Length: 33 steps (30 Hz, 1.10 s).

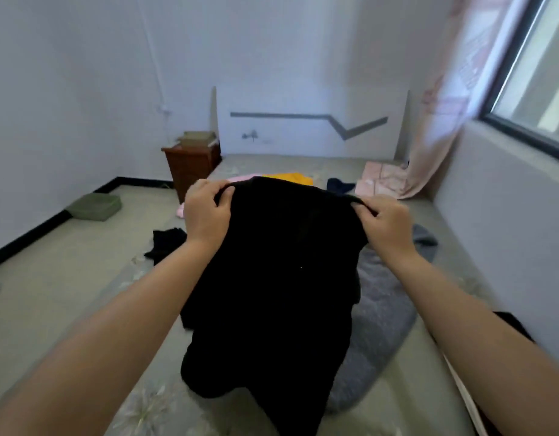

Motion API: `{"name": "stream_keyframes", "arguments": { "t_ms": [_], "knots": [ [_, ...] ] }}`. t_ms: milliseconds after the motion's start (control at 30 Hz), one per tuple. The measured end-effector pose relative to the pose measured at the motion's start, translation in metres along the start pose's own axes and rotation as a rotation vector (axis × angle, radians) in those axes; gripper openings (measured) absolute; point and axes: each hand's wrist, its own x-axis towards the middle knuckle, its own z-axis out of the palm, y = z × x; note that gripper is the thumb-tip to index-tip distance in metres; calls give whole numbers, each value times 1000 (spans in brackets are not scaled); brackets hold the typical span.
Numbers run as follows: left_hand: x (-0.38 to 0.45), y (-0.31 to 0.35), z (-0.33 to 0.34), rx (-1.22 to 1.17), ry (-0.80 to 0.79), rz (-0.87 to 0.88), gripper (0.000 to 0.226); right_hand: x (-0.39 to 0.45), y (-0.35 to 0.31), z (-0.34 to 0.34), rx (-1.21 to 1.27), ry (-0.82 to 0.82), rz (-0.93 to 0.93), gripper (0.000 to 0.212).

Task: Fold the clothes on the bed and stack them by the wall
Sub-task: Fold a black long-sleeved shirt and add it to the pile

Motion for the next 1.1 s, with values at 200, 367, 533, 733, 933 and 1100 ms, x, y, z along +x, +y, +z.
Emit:
{"name": "stream_keyframes", "arguments": {
  "t_ms": [200, 367, 533, 733, 933, 1100],
  "knots": [
    [41, 89, -55, 84, 260, 101, 23, 45, -29, -105, -92, 376, -59, 25],
    [39, 111, -71, 205, 127, 148, 21, 35, -16, -149, -214, 192, -127, 18],
    [33, 125, -73, 191, 161, 125, 18, 41, -19, -180, -102, 244, -51, 17],
    [31, 159, -86, 355, 317, 401, 17, 49, -21, -208, -268, 221, -89, 19],
    [9, 160, -91, 446, 239, 388, 45, 31, -15, -201, -385, 243, -109, 26],
    [4, 163, -98, 344, 306, 280, 22, 35, -18, -201, -246, 332, 99, 25]
  ]
}}
